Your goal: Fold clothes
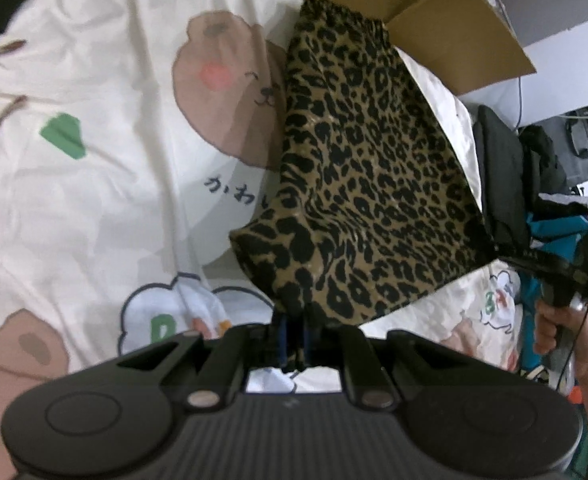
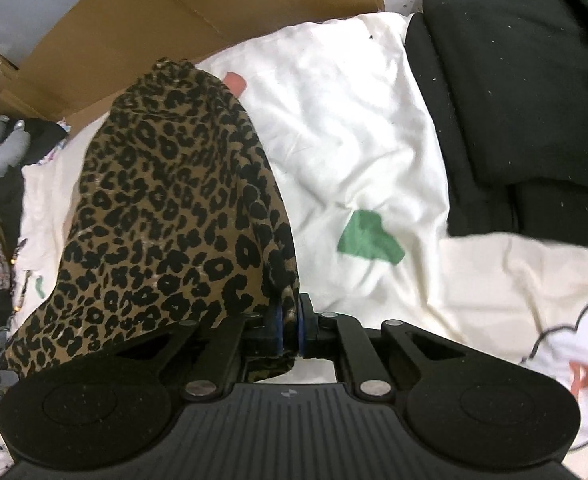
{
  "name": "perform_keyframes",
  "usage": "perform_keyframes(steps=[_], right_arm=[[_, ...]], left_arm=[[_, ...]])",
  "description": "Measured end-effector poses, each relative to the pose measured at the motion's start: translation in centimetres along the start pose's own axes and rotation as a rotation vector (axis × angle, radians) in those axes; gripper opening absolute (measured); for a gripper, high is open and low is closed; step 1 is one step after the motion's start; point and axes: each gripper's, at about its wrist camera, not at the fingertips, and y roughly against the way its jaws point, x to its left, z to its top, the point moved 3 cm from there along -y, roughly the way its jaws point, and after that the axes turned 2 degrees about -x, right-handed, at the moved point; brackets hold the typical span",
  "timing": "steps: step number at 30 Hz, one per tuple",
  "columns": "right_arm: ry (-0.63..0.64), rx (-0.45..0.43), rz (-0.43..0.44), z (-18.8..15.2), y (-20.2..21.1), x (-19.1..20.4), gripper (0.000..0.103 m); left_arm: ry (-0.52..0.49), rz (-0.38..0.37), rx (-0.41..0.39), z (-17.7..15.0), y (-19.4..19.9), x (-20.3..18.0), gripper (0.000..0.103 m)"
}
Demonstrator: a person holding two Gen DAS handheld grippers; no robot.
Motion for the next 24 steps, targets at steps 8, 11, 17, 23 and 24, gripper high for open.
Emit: perform_keyframes(steps=[8, 11, 17, 23, 24], right_arm=[[-0.007, -0.009, 0.048, -0.6, 1.7, 0.6, 0.004], [-0.007, -0.007, 0.051, -0.9, 2.1, 1.0, 0.004], [-0.008, -0.002, 0.059, -1.5, 2.7, 1.7, 0.004], [0.014, 0.01, 0.059, -1.1, 3.0, 2.5, 0.004], [0.019, 0.011, 0.06, -1.1, 3.1, 2.6, 0.004]], left_arm=[[-0.008, 0.035, -0.033, 0.3, 2.9, 0.5, 0.007], [0.004, 0.039, -0.033, -0.2, 3.3, 0.8, 0.007], [0.014, 0.039, -0.031, -1.3, 4.1, 1.3, 0.007], [0.029, 0.036, -0.028, -2.0, 4.9, 2.1, 0.007], [0.034, 0.034, -0.03, -2.1, 5.0, 2.3, 0.007]])
